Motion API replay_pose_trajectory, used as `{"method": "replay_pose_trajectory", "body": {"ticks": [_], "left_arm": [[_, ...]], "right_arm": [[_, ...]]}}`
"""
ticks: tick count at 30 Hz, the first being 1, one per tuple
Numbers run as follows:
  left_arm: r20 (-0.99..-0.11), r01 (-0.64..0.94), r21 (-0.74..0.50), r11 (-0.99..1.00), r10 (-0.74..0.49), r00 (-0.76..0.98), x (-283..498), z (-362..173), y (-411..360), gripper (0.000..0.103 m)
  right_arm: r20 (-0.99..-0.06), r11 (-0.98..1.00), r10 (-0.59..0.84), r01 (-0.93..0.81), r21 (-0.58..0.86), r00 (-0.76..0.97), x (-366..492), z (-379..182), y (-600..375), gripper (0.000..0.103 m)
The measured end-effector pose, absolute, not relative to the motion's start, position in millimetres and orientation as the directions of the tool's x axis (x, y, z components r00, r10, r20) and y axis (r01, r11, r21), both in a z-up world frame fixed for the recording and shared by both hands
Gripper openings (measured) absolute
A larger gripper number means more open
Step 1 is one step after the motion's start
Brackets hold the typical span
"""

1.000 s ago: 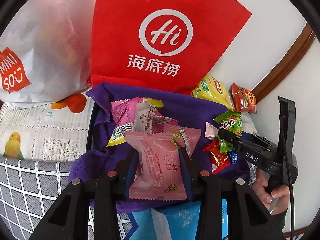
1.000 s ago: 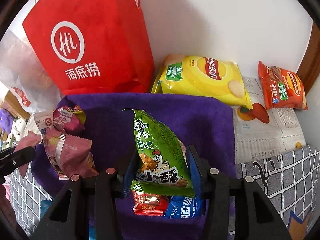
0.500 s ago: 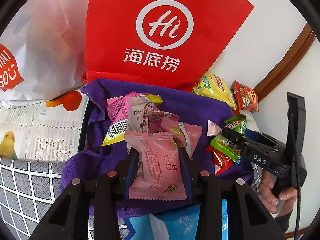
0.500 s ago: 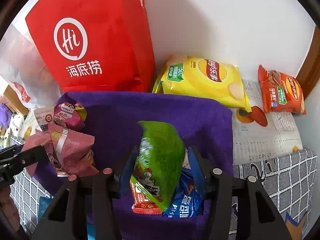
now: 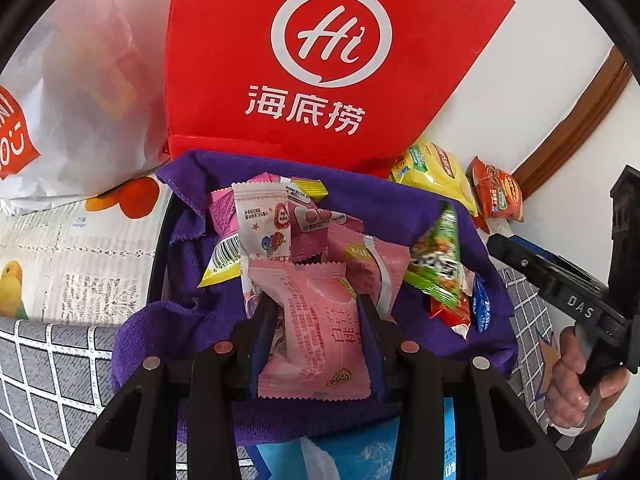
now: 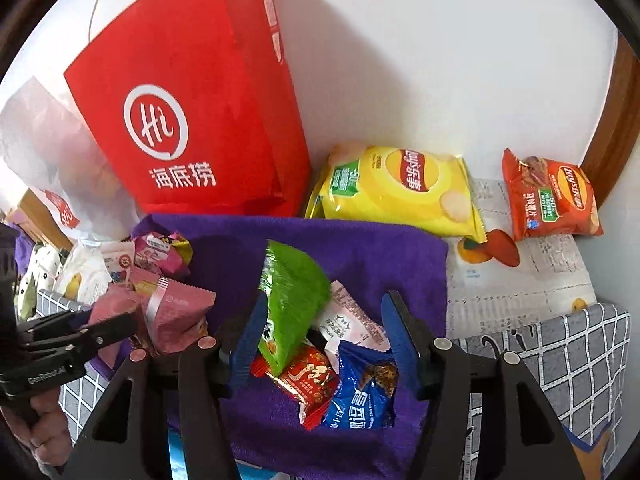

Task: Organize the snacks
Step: 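Open the left tool to drop the pink cake packet onto the towel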

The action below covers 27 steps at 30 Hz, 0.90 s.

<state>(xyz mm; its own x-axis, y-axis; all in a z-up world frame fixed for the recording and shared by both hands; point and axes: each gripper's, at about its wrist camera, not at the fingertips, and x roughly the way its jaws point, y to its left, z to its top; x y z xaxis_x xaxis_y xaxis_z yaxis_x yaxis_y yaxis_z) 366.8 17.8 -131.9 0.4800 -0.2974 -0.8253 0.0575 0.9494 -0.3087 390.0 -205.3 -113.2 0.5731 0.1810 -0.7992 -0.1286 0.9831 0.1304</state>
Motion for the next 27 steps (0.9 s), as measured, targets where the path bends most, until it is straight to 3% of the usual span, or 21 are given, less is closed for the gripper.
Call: {"method": "replay_pose_trajectory", "body": {"ticks": [7,13,22,27], "left_arm": [[-0.822,0.058,-0.316,0.947,-0.304,0.482,366.9,-131.0,17.3,0.038],[-0.817,0.048,-0.331,0.942,-0.312,0.486,366.6,-127.2,22.6,0.047],[-0.805,0.050,-0.348,0.936,-0.325,0.496,359.7,-109.5,35.7,0.048],[-0.794,0.074,-0.360,0.930,-0.347,0.500,351.4,-92.5,36.1,0.054]], "right_arm": [[-0.791,0.982,0.186,-0.124,0.139,0.583,387.6,-108.6,-207.4,0.059],[-0.794,0.983,0.180,-0.134,0.124,0.581,386.9,-109.3,-203.2,0.059],[-0.772,0.988,0.141,-0.132,0.075,0.620,376.4,-91.4,-199.5,0.059],[-0.753,0.989,0.139,-0.124,0.076,0.644,354.8,-76.2,-200.2,0.059]]}}
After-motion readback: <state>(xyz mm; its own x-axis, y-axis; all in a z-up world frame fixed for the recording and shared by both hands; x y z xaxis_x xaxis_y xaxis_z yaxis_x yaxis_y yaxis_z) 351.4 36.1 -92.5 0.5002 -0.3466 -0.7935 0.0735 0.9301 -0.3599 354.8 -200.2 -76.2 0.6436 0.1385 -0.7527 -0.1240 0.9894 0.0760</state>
